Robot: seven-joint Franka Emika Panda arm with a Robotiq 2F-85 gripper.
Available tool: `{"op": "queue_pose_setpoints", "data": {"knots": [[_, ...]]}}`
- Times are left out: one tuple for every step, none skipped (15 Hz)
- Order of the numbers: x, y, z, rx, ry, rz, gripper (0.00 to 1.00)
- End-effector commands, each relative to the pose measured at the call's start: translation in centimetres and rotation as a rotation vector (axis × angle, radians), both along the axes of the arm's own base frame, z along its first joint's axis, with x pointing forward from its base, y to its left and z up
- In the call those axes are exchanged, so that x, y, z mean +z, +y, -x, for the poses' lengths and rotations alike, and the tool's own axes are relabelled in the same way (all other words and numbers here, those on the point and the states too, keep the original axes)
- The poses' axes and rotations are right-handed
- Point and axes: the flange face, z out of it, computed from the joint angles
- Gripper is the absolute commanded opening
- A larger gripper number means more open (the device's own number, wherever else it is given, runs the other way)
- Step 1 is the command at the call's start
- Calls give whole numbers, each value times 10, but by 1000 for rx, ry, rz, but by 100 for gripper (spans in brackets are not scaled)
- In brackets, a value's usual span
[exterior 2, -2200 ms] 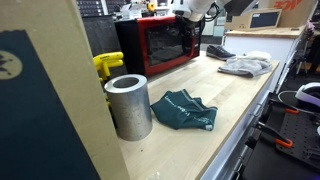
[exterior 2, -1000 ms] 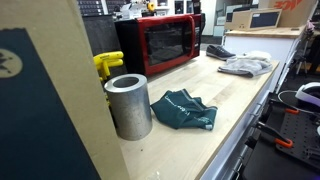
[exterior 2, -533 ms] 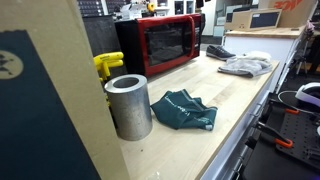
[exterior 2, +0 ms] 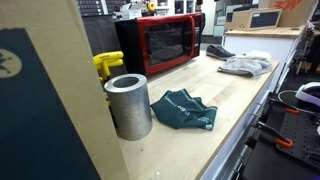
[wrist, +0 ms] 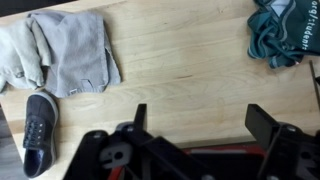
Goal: Close the microwave.
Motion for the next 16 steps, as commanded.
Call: {"op": "queue_pose_setpoints", "data": {"knots": [[19,-19,5,-134,-59,-51,100],[24,-24,5,-143,-76,-52,100],[29,-29,6,-142,-96,-48,100],[33,-34,7,-126,-114,-44,100],[38,-39,8,-119,-132,-40,100],[42,-44,9,-109,-148,-35,100],[47,-48,11,-98,-162,-35,100],[51,-51,13,-74,-177,-35,100],[53,-54,14,-38,-191,-35,100],[59,-55,16,-2,-206,-34,100],[63,-56,16,50,-223,-30,100],[68,-58,16,94,-236,-27,100],[73,-59,17,134,-246,-22,100],[77,-60,18,182,-256,-17,100],[81,-61,19,222,-261,-15,100],[83,-62,20,253,-258,-14,100]]}}
